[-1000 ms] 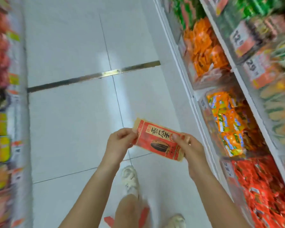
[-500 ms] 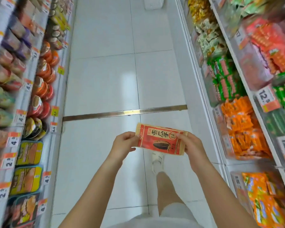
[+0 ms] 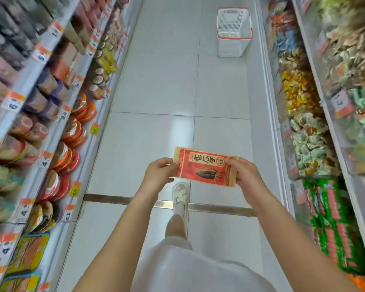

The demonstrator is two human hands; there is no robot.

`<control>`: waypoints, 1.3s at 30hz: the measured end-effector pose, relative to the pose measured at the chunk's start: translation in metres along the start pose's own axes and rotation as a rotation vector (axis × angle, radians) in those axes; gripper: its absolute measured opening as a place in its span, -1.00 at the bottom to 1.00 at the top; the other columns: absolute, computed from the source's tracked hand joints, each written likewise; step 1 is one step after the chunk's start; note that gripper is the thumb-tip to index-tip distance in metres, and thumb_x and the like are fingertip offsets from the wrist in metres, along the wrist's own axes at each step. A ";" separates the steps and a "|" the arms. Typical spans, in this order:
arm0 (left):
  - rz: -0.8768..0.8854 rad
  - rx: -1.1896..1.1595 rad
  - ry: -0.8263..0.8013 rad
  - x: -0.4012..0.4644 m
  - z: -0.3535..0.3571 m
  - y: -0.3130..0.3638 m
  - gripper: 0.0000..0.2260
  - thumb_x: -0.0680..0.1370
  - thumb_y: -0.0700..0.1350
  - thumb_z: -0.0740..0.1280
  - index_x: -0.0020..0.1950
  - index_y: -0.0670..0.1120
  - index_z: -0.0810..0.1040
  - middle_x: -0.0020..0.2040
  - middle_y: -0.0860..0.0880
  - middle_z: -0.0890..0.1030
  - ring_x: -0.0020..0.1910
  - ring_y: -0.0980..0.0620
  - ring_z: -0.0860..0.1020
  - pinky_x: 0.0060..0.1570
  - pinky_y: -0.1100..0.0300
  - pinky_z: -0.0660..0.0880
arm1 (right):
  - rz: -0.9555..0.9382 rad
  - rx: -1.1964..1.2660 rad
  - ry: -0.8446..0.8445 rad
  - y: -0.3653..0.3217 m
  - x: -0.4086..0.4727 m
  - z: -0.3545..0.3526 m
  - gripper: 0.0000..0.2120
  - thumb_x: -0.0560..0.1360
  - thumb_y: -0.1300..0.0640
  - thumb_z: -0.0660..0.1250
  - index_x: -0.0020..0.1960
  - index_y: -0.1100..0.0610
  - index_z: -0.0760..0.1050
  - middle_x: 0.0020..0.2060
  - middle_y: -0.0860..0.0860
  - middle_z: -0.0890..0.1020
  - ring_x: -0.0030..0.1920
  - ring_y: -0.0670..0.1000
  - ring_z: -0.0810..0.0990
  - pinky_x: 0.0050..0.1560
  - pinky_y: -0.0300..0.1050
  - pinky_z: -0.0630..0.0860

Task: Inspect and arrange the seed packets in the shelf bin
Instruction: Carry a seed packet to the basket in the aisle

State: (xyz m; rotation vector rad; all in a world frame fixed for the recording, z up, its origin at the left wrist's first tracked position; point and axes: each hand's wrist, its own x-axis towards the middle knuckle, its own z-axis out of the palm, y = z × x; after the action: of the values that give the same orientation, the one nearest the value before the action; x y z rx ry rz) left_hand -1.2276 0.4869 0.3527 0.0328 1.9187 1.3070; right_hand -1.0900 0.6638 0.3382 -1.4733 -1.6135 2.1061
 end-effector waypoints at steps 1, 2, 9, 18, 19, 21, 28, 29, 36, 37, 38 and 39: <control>0.009 0.000 -0.002 0.030 -0.002 0.019 -0.90 0.58 -0.15 0.33 -0.07 -0.15 0.60 -0.14 -0.07 0.60 -0.11 0.01 0.56 0.04 0.11 0.55 | -0.008 -0.001 -0.006 -0.020 0.028 0.007 -0.84 0.58 0.14 0.29 0.03 0.19 0.61 -0.13 0.09 0.71 -0.07 0.07 0.65 -0.04 -0.07 0.52; 0.017 0.000 -0.010 0.060 -0.003 0.040 -0.91 0.58 -0.16 0.34 -0.08 -0.15 0.60 -0.14 -0.07 0.60 -0.11 0.01 0.56 0.03 0.11 0.54 | -0.019 0.001 -0.010 -0.041 0.056 0.014 -0.83 0.58 0.14 0.29 0.04 0.20 0.60 -0.12 0.09 0.71 -0.07 0.07 0.66 -0.05 -0.08 0.52; 0.028 0.081 -0.110 0.261 0.013 0.211 -0.92 0.58 -0.19 0.32 -0.08 -0.16 0.59 -0.18 -0.04 0.60 -0.12 0.00 0.58 0.04 0.10 0.53 | -0.044 0.029 0.076 -0.195 0.223 0.029 -0.81 0.59 0.10 0.29 0.08 0.19 0.59 -0.08 0.10 0.72 -0.04 0.08 0.67 -0.02 -0.08 0.52; 0.067 0.228 -0.265 0.526 0.089 0.406 -0.90 0.58 -0.17 0.32 -0.05 -0.18 0.60 -0.14 -0.05 0.61 -0.13 0.02 0.58 -0.11 0.22 0.51 | -0.038 0.202 0.182 -0.360 0.471 0.002 -0.79 0.60 0.14 0.29 0.15 0.19 0.60 -0.03 0.13 0.72 0.01 0.11 0.68 0.05 -0.01 0.56; 0.066 0.225 -0.257 0.555 0.097 0.430 -0.90 0.59 -0.18 0.32 -0.07 -0.17 0.59 -0.14 -0.05 0.61 -0.13 0.01 0.58 -0.11 0.22 0.51 | -0.032 0.206 0.176 -0.383 0.500 0.000 -0.79 0.60 0.14 0.29 0.15 0.19 0.61 -0.04 0.13 0.72 -0.01 0.10 0.68 0.00 -0.05 0.56; 0.048 0.231 -0.251 0.603 0.107 0.479 -0.90 0.59 -0.18 0.32 -0.09 -0.16 0.58 -0.16 -0.05 0.61 -0.13 0.01 0.58 -0.10 0.22 0.51 | -0.010 0.220 0.183 -0.430 0.551 -0.001 -0.80 0.60 0.15 0.28 0.13 0.19 0.61 -0.07 0.12 0.72 -0.06 0.08 0.68 -0.06 -0.08 0.55; 0.110 0.236 -0.199 0.769 0.122 0.633 -0.85 0.58 -0.19 0.32 -0.19 -0.09 0.58 -0.20 -0.02 0.59 -0.17 0.03 0.56 -0.14 0.22 0.49 | -0.042 0.168 0.123 -0.602 0.727 0.006 -0.81 0.58 0.13 0.30 0.12 0.17 0.61 -0.02 0.14 0.71 -0.01 0.11 0.68 0.10 0.04 0.54; 0.112 0.241 -0.198 0.796 0.123 0.651 -0.83 0.58 -0.19 0.32 -0.21 -0.08 0.58 -0.21 -0.02 0.58 -0.17 0.02 0.55 -0.14 0.21 0.49 | -0.050 0.164 0.118 -0.621 0.755 0.009 -0.81 0.58 0.12 0.31 0.11 0.16 0.61 -0.02 0.13 0.72 0.01 0.12 0.68 0.13 0.06 0.54; 0.090 0.367 -0.297 1.008 0.161 0.782 -0.89 0.53 -0.12 0.39 -0.20 -0.08 0.59 -0.19 -0.04 0.60 -0.16 0.02 0.56 -0.16 0.23 0.49 | -0.002 0.286 0.216 -0.723 0.943 0.018 -0.78 0.58 0.11 0.32 0.13 0.21 0.60 -0.02 0.14 0.72 0.03 0.15 0.68 0.18 0.12 0.53; 0.080 0.399 -0.319 1.035 0.170 0.800 -0.89 0.51 -0.11 0.40 -0.21 -0.08 0.59 -0.20 -0.04 0.59 -0.17 0.01 0.55 -0.18 0.24 0.48 | 0.016 0.311 0.237 -0.738 0.965 0.016 -0.78 0.58 0.11 0.32 0.14 0.21 0.60 -0.02 0.14 0.72 0.03 0.15 0.68 0.17 0.12 0.53; 0.077 0.433 -0.346 1.062 0.180 0.819 -0.88 0.52 -0.12 0.40 -0.21 -0.09 0.58 -0.21 -0.04 0.57 -0.18 0.01 0.54 -0.20 0.25 0.47 | 0.027 0.341 0.257 -0.752 0.985 0.013 -0.79 0.58 0.12 0.32 0.13 0.20 0.60 -0.03 0.13 0.72 0.03 0.14 0.68 0.15 0.10 0.54; 0.083 0.469 -0.377 1.089 0.191 0.840 -0.87 0.53 -0.14 0.39 -0.21 -0.09 0.58 -0.22 -0.04 0.56 -0.18 0.01 0.52 -0.22 0.25 0.46 | 0.033 0.377 0.279 -0.767 1.006 0.010 -0.80 0.57 0.12 0.33 0.13 0.19 0.61 -0.03 0.13 0.72 0.01 0.13 0.68 0.11 0.07 0.56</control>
State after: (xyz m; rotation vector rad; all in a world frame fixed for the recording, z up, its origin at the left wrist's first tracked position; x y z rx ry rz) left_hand -2.1816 1.4965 0.3467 0.5593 1.8599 0.8026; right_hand -1.9626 1.5801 0.3232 -1.5777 -1.0367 1.9715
